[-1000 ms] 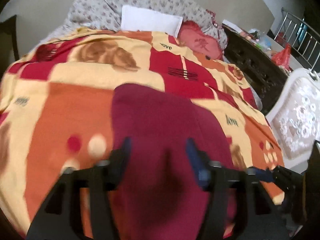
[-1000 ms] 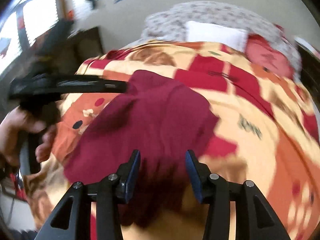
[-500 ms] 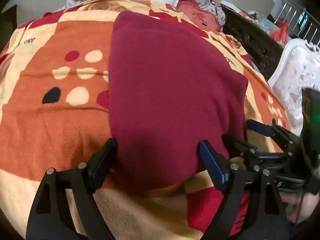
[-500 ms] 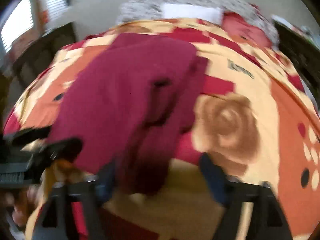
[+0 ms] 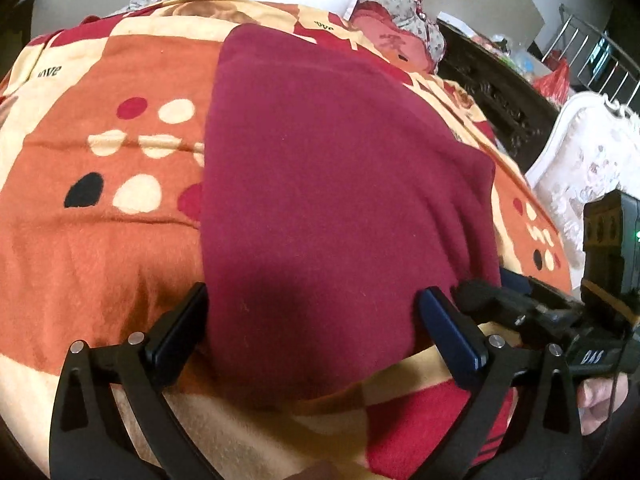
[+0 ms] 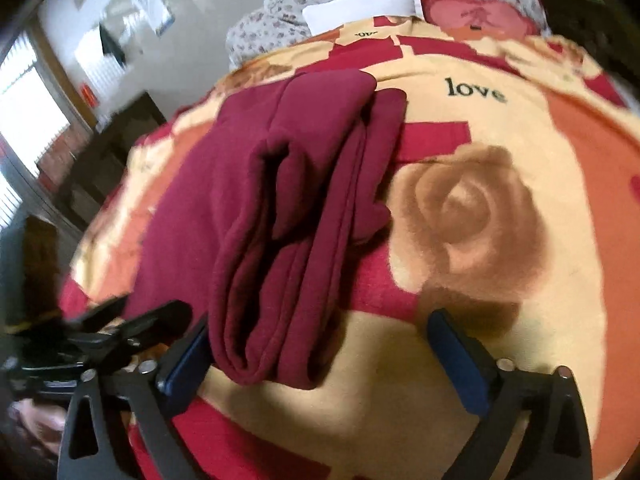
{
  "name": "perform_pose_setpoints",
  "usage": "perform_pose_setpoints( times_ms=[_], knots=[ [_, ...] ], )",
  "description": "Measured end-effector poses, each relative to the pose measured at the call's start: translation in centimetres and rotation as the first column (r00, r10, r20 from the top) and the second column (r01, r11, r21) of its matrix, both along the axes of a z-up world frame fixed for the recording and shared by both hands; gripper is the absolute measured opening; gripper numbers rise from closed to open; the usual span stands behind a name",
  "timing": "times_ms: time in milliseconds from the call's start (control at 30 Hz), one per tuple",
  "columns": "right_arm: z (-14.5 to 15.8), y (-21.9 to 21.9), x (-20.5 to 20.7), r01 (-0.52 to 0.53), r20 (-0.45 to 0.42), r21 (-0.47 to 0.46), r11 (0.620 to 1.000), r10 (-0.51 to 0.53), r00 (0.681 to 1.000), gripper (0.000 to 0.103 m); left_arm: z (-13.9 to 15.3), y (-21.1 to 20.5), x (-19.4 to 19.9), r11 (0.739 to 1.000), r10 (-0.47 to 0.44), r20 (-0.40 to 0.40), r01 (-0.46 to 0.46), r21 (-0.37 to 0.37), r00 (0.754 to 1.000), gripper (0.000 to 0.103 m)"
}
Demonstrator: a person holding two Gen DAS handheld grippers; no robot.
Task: Fold small clothes
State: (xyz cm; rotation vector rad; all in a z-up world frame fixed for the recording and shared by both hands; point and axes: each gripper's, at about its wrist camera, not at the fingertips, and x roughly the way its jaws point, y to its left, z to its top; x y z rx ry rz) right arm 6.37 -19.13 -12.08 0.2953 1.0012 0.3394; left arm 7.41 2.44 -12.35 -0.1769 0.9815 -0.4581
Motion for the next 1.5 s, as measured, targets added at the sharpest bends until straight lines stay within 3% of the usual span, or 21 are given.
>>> perform_pose_setpoints(
  times_ms=[100, 300, 633, 767, 900, 1000, 1167, 1500],
  knots=[
    [-0.1, 0.4, -0.2, -0.006, 0.015, -0.022, 1.0, 0.006, 1.0, 0.103, 0.0, -0.8, -0.3, 0.998, -0.005, 0.02, 0.004, 0.062, 1.0, 0.102],
    [-0.2, 0.8, -0.2, -0.014, 0.023, -0.041, 0.999, 0.015, 1.0, 0.103, -0.4, -0.1, -0.5, 1.0, 0.013, 0.056, -0.014, 0.02, 0.998, 0.103],
    [-0.4, 0.5, -0.4, -0.009, 0.041, -0.044, 0.999, 0.011, 0.999, 0.103, -0.4, 0.1, -0.4, 1.0, 0.017, 0.061, -0.018, 0.017, 0.998, 0.102],
    [-0.1, 0.7, -0.6, -0.02, 0.023, -0.078, 0.997, 0.022, 0.999, 0.103, 0.2, 0.0, -0.8, 0.996, 0.034, 0.033, -0.037, 0.079, 0.999, 0.102],
    [2.2, 1.0, -2.9, 0.045, 0.01, -0.247, 0.968, -0.044, 0.999, 0.102, 2.5, 0.0, -2.9, 0.977, 0.069, 0.013, -0.07, 0.2, 0.998, 0.102],
    [5.1, 0.7, -6.6, 0.07, 0.087, -0.26, 0.963, -0.049, 0.995, 0.102, 4.3, 0.0, -4.6, 0.959, 0.096, 0.04, -0.103, 0.265, 0.995, 0.102],
    [8.7, 0.2, -10.6, 0.139, 0.18, -0.323, 0.936, -0.084, 0.98, 0.102, 6.4, -0.2, -6.7, 0.942, 0.118, 0.066, -0.133, 0.309, 0.991, 0.102],
    [10.7, 1.1, -12.2, 0.14, 0.203, -0.35, 0.926, -0.071, 0.977, 0.102, 7.7, -1.7, -7.9, 0.933, 0.091, 0.103, -0.121, 0.34, 0.991, 0.102]
  ],
)
